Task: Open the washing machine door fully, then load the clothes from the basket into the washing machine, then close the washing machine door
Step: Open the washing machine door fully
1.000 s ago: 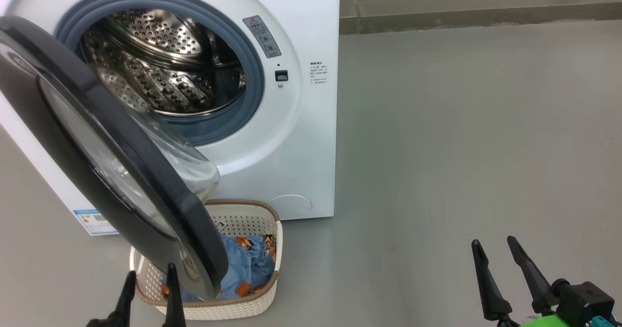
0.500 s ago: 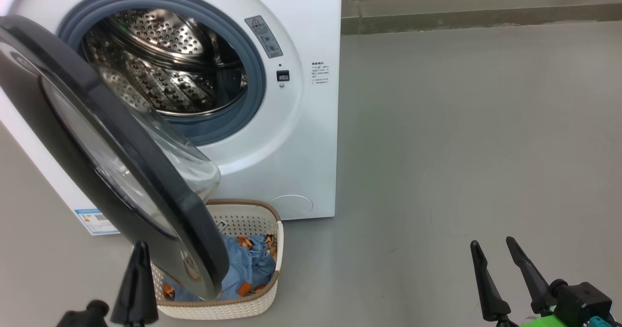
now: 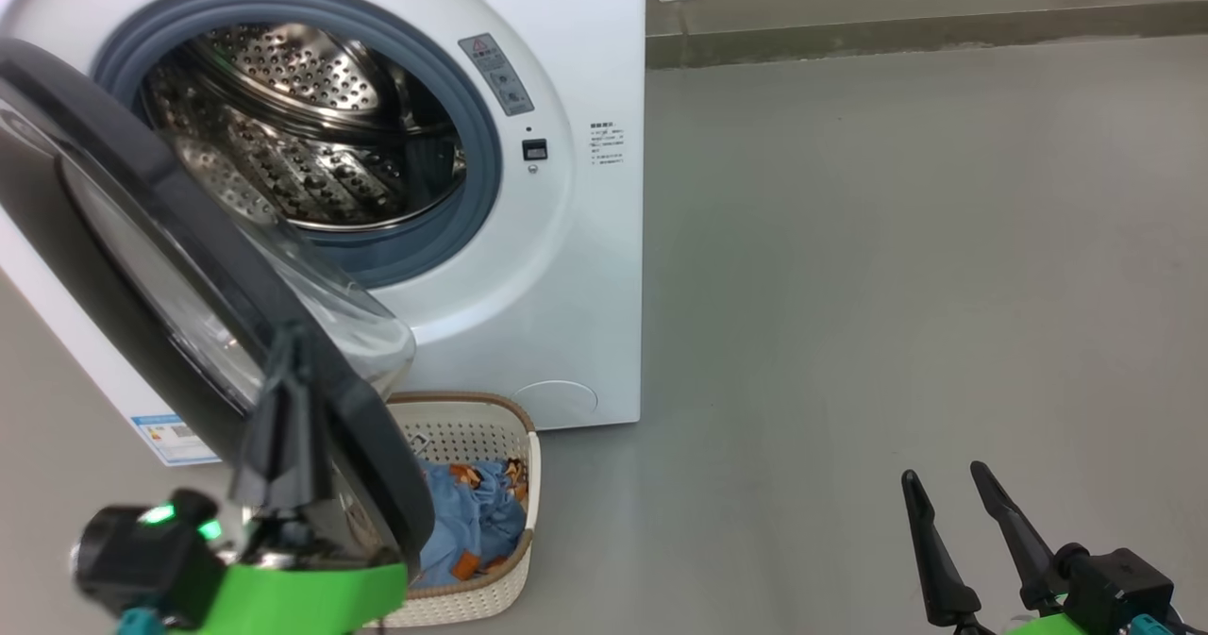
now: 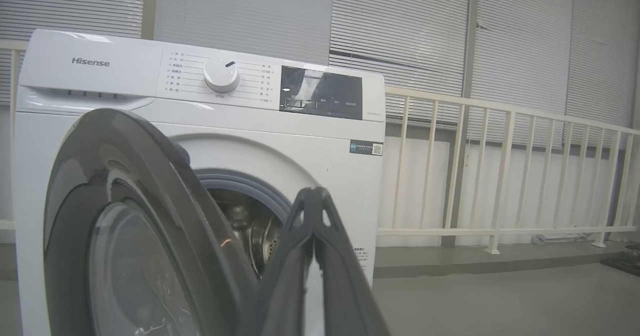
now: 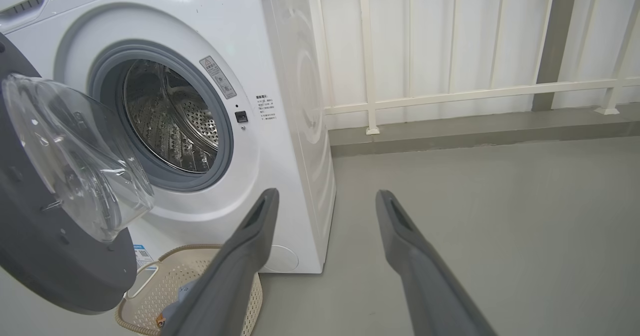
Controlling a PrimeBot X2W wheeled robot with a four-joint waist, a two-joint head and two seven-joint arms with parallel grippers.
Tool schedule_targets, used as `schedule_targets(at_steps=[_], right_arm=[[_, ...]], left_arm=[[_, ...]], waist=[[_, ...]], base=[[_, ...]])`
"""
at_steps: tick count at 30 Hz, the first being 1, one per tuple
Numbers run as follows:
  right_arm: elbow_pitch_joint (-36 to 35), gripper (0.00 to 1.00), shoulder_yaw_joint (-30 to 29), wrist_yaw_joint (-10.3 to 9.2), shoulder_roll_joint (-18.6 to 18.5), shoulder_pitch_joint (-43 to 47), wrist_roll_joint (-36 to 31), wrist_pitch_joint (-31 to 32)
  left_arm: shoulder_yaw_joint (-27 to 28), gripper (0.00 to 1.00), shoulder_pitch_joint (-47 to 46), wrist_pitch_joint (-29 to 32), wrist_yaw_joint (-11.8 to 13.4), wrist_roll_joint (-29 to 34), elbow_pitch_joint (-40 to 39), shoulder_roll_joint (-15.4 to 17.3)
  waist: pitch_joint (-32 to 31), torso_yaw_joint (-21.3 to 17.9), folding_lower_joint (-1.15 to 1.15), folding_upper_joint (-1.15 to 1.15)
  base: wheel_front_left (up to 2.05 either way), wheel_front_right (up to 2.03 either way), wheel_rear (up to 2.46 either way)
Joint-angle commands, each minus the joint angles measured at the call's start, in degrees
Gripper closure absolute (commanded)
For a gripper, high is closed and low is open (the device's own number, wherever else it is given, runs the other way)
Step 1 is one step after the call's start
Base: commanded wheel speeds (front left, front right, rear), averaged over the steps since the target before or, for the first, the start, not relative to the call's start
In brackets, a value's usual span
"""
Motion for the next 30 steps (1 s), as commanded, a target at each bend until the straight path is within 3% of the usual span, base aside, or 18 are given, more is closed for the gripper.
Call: schedule_targets(at_steps=[1,10,22,30], right_arm=[[-1.19,0.0,1.54,0.09,-0.46,-2.87,-0.21,-0.66],[-0.69,0.0,1.97,0.09,-0.46,-3.16,-0.1,-0.9],[0.18,0.0,2.16,0.09,-0.46,-3.52,0.24,-1.53],[0.96,0.0,2.43,0.09,-0.46,-4.02,0.41,-1.92]], left_arm=[[1.11,1.0,-2.93,-0.36,-0.05,0.9,-1.56,0.52],[-6.88,1.0,-6.4,1.75,-0.86,0.65,5.11,0.52],[-10.86,1.0,-7.52,7.84,3.61,-3.27,16.29,0.52],[-9.47,1.0,-9.07,7.04,6.26,-4.6,22.73,0.52]], waist=[[-0.04,-0.14,0.0,0.0],[-0.2,-1.33,0.0,0.0],[0.68,-3.27,0.0,0.0],[1.13,-3.96,0.0,0.0]], base=[[0.0,0.0,0.0],[0.0,0.0,0.0],[0.0,0.0,0.0],[0.0,0.0,0.0]])
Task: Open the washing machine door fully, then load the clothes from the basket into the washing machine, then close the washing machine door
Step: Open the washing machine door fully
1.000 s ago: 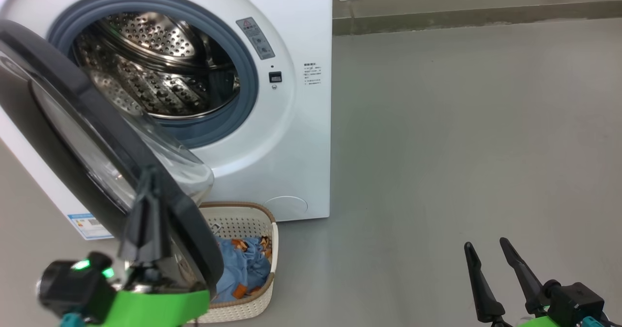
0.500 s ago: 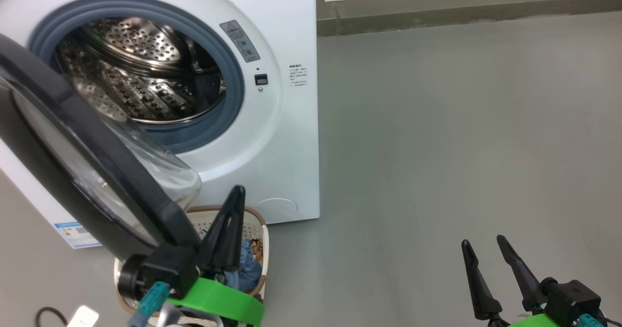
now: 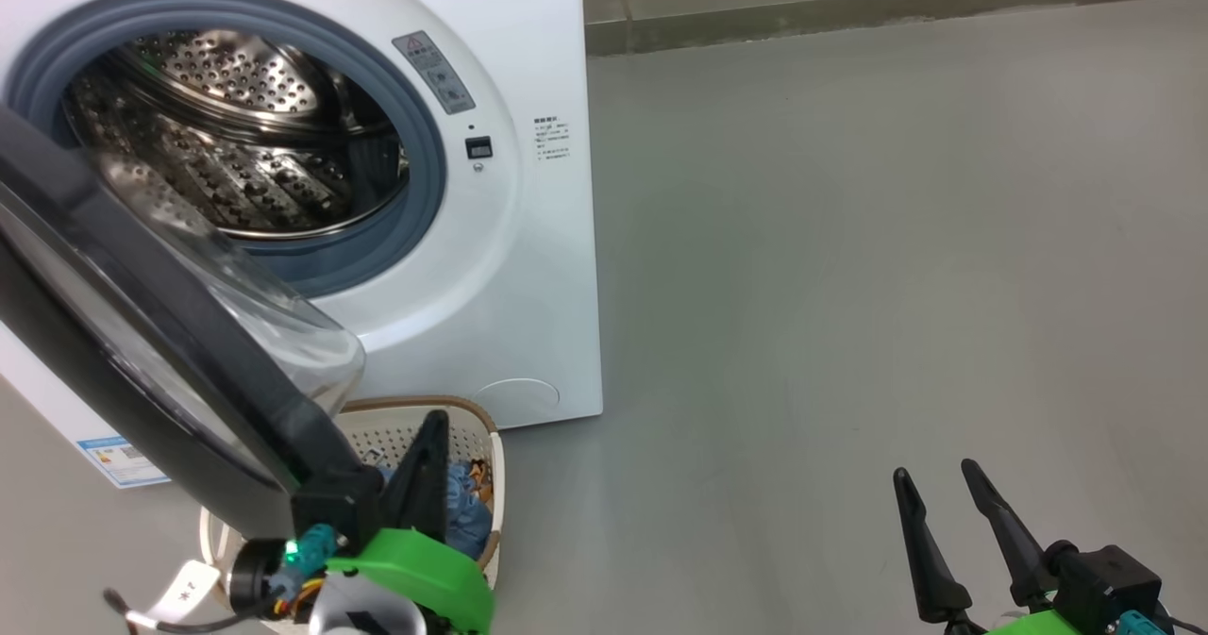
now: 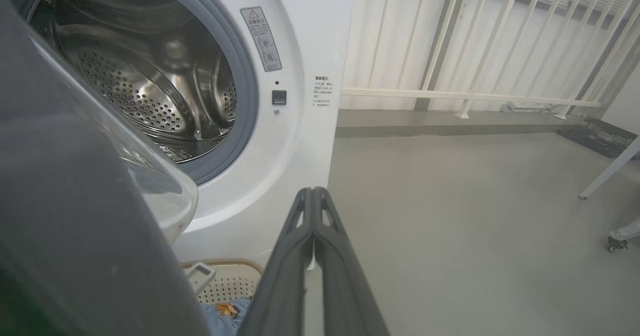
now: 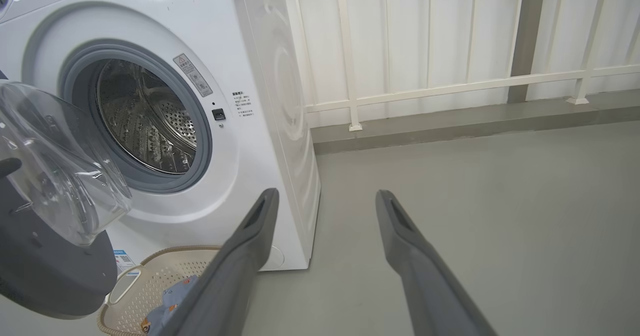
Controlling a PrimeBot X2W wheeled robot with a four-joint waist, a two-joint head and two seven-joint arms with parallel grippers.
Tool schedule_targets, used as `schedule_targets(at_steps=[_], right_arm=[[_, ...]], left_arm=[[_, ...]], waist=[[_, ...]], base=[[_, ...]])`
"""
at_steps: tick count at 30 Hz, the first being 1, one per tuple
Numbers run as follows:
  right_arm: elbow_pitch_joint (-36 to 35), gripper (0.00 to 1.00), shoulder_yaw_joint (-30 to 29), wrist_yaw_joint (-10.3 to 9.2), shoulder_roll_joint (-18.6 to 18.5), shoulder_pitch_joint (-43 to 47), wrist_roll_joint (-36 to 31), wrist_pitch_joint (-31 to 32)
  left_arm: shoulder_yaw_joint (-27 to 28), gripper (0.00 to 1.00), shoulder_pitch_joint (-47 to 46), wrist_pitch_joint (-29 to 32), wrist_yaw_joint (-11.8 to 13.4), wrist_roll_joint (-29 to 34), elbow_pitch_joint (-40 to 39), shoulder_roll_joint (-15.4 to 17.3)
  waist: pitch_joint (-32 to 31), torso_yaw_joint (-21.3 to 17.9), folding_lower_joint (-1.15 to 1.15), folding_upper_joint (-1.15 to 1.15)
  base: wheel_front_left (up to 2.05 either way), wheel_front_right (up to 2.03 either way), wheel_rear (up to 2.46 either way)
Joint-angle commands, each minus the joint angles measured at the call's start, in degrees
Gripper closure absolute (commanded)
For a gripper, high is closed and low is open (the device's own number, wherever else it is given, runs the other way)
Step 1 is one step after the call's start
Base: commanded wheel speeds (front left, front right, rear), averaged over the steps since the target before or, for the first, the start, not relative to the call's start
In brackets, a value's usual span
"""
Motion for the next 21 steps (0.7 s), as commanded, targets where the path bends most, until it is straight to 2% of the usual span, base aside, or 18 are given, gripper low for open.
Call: schedule_targets(at_steps=[1,21], right_arm=[[-0.95,0.0,1.89,0.09,-0.46,-2.92,0.41,-0.7],[0.02,0.0,1.91,0.09,-0.46,-3.04,0.67,-1.18]], left_arm=[[2.63,1.0,-3.27,-0.94,0.64,-0.51,-0.11,0.61],[4.27,1.0,-3.55,-2.84,1.27,-1.94,3.96,2.37]], waist=[[0.09,-0.1,0.0,0.0],[0.01,1.13,0.0,0.0]], base=[[0.0,0.0,0.0],[0.0,0.0,0.0]])
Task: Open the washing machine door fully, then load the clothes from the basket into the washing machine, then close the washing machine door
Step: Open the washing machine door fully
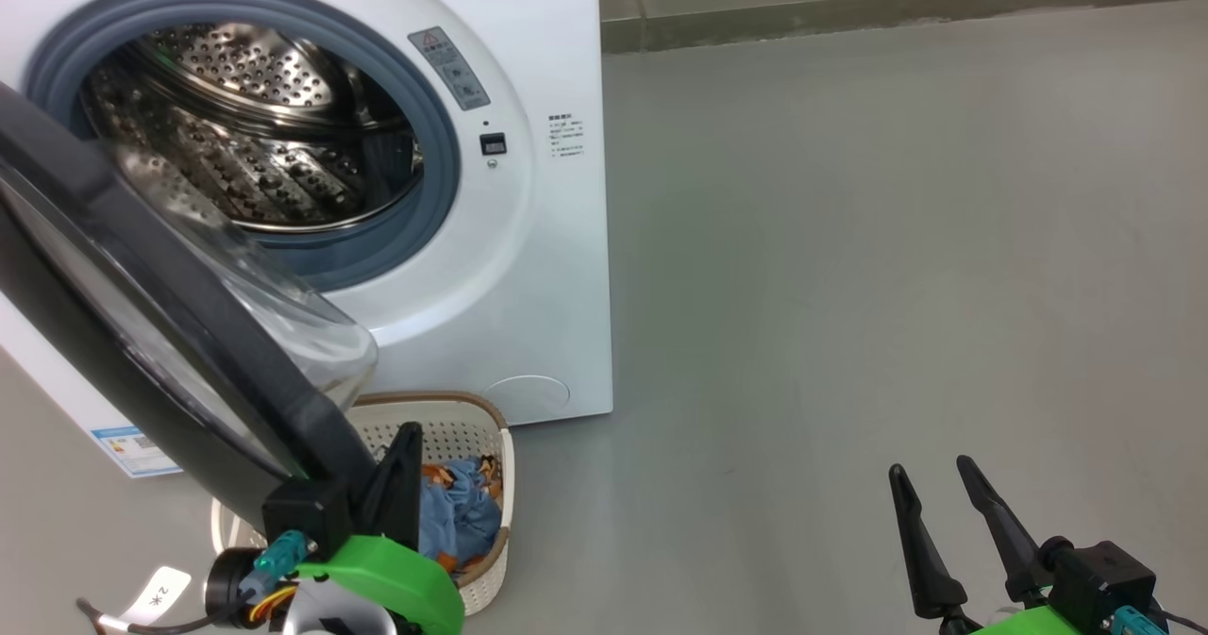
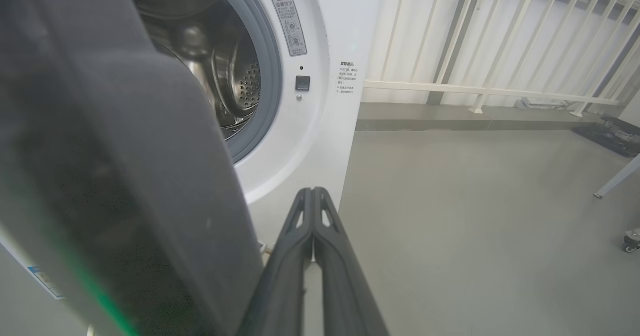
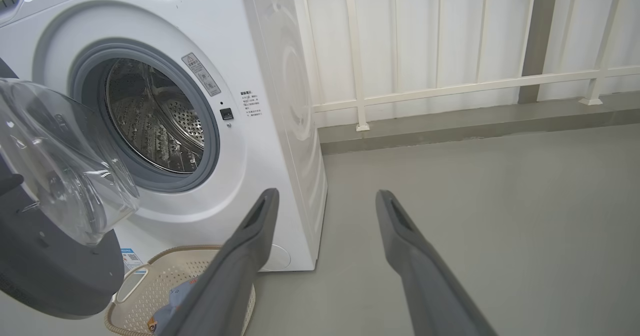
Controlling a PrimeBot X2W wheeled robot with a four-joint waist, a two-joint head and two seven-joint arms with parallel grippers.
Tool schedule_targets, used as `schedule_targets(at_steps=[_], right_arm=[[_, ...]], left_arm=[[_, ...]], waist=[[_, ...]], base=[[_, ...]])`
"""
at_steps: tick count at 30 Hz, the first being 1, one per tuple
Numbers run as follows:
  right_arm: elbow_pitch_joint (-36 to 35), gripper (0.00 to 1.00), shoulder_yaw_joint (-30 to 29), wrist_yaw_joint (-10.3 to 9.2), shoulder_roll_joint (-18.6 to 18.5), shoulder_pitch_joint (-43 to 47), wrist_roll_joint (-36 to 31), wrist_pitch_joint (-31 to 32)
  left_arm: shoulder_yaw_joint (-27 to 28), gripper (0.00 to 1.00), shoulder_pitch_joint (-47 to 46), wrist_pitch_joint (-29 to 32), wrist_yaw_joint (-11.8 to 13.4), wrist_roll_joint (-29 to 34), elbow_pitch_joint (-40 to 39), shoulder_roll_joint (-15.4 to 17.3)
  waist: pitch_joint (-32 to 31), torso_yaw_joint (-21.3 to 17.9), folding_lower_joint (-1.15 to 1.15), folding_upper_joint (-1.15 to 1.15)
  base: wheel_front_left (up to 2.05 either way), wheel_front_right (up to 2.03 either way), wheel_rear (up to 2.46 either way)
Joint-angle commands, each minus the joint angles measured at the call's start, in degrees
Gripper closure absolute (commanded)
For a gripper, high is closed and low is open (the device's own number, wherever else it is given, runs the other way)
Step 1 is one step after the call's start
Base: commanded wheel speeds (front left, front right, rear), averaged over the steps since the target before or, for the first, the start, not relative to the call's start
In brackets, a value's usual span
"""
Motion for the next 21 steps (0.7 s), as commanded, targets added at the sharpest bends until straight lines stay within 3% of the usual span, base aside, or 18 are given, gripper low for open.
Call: schedule_targets(at_steps=[1,21], right_arm=[[-1.2,0.0,1.54,0.09,-0.44,-2.17,0.53,-0.62],[-0.73,0.0,2.4,0.09,-0.44,-1.32,1.58,-0.99]], left_arm=[[2.26,1.0,-2.69,-0.74,0.4,-0.36,-0.99,1.12],[2.03,1.0,-0.47,-0.82,1.07,-1.31,-1.91,2.32]], waist=[[-0.1,0.25,0.0,0.0],[-1.65,8.78,0.0,0.0]], base=[[0.0,0.0,0.0],[0.0,0.0,0.0]])
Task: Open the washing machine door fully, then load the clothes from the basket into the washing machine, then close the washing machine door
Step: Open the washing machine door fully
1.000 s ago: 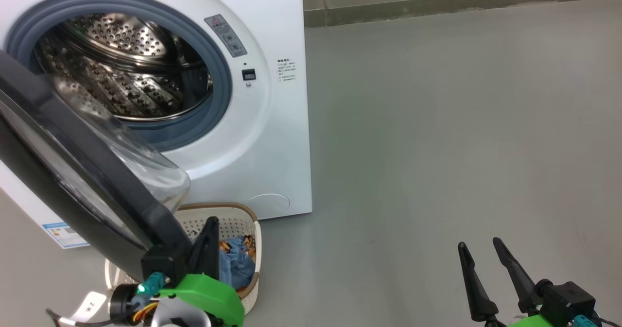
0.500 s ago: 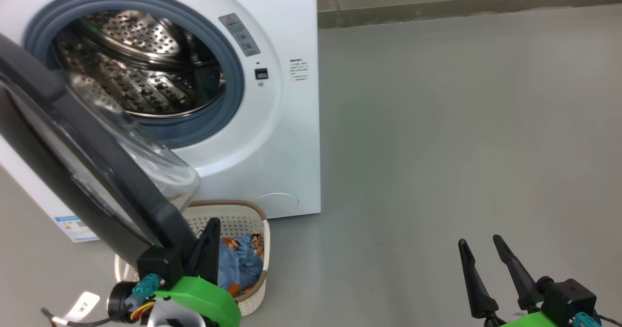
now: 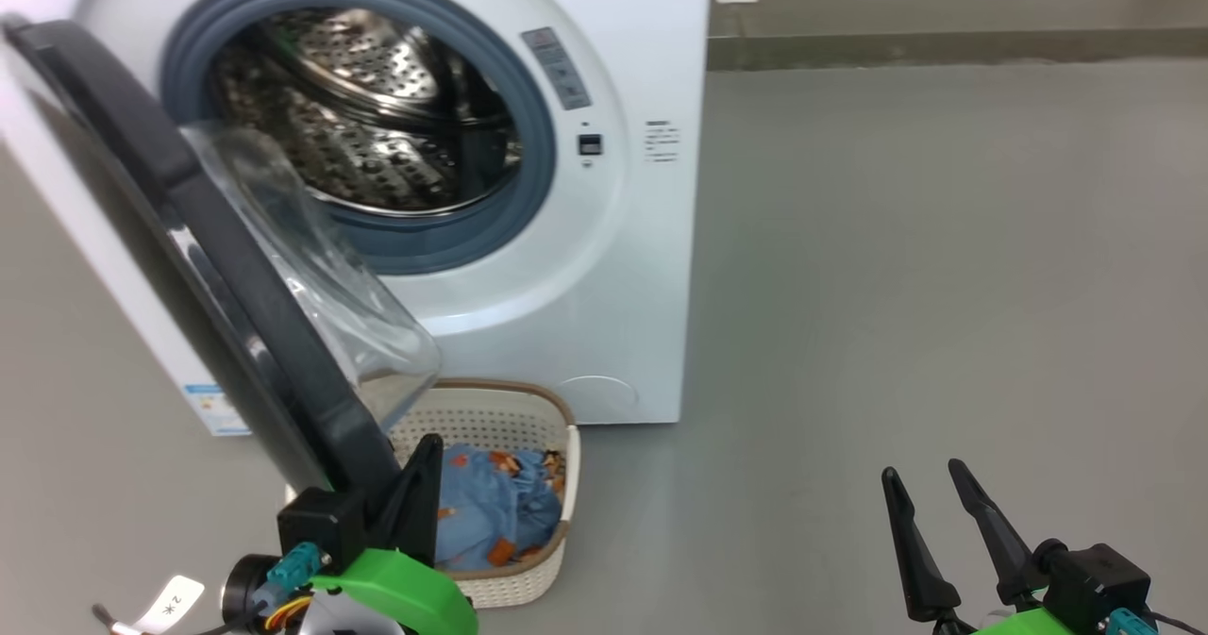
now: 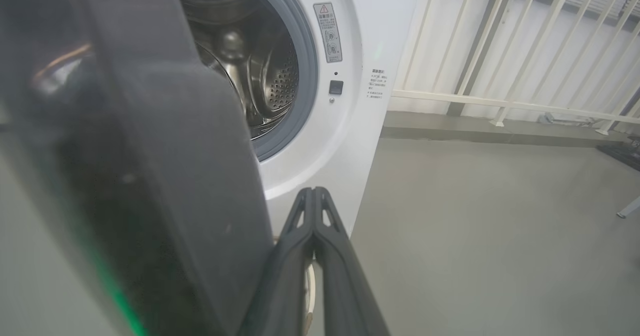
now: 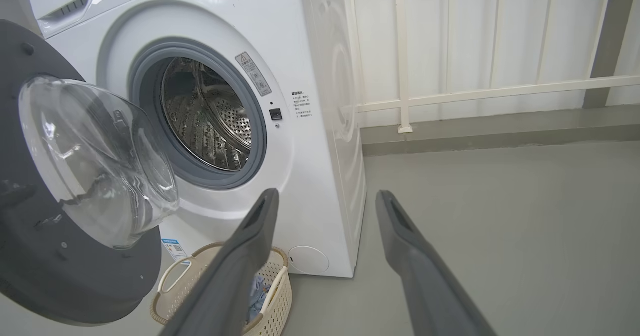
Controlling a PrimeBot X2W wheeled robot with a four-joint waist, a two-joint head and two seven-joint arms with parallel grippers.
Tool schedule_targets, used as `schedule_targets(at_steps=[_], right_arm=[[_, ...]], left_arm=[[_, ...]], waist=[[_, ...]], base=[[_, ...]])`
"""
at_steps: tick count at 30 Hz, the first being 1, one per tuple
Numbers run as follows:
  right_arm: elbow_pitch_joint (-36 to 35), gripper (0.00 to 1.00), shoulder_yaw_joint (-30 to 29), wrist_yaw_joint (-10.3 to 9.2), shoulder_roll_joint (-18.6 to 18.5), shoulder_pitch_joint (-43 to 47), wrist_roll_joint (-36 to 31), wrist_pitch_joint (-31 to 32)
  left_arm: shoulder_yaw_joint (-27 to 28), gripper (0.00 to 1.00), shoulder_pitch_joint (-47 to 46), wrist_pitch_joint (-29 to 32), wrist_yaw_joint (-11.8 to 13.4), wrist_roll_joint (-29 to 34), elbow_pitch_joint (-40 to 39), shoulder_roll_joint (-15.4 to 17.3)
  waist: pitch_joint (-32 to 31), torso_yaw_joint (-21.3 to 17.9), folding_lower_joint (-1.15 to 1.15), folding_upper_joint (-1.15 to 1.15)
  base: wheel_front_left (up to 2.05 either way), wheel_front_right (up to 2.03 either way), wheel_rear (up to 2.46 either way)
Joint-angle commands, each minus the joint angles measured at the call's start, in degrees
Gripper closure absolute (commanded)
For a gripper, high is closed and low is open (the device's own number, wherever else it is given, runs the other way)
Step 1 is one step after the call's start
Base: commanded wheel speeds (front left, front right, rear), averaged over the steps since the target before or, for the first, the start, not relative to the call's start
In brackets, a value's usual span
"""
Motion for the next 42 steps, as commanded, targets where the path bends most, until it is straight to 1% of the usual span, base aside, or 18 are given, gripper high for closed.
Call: schedule_targets(at_steps=[1,7,8,14,25,34,42], right_arm=[[-1.12,0.0,1.56,0.09,-0.44,-1.34,0.23,-0.81],[-1.08,0.0,1.69,0.09,-0.44,-1.39,0.29,-0.95],[-1.08,0.0,1.69,0.09,-0.44,-1.39,0.29,-0.95],[-0.91,0.0,2.03,0.09,-0.44,-1.41,0.41,-1.03],[-0.68,0.0,2.86,0.09,-0.44,-1.32,0.23,-1.15],[-1.06,0.0,4.01,0.09,-0.44,-1.71,-0.4,-0.67],[-2.81,0.0,4.12,0.09,-0.44,-2.09,-1.92,0.72]], left_arm=[[3.25,1.0,-1.34,-0.71,1.06,-0.77,-1.49,2.3],[3.13,1.0,-0.55,-0.56,1.4,-0.99,-2.23,2.63],[3.13,1.0,-0.55,-0.56,1.4,-0.99,-2.23,2.63],[3.24,1.0,0.19,-0.32,1.67,-1.29,-2.77,3.22],[4.47,1.0,1.22,-0.38,2.58,-2.1,-3.7,4.76],[6.63,1.0,2.25,-0.89,3.87,-3.23,-4.46,5.98],[10.69,1.0,2.49,-2.3,5.56,-5.21,-5.33,7.1]], waist=[[-0.41,2.45,0.0,0.0],[-0.74,6.67,0.0,0.0],[-0.74,6.67,0.0,0.0],[-0.86,10.57,0.0,0.0],[-0.39,15.86,0.0,0.0],[0.6,17.4,0.0,0.0],[3.43,17.45,0.0,0.0]], base=[[0.0,0.0,0.0],[0.0,0.0,0.0],[0.0,0.0,0.0],[0.0,0.0,0.0],[0.0,0.0,0.0],[0.0,0.0,0.0],[0.0,0.0,0.0]])
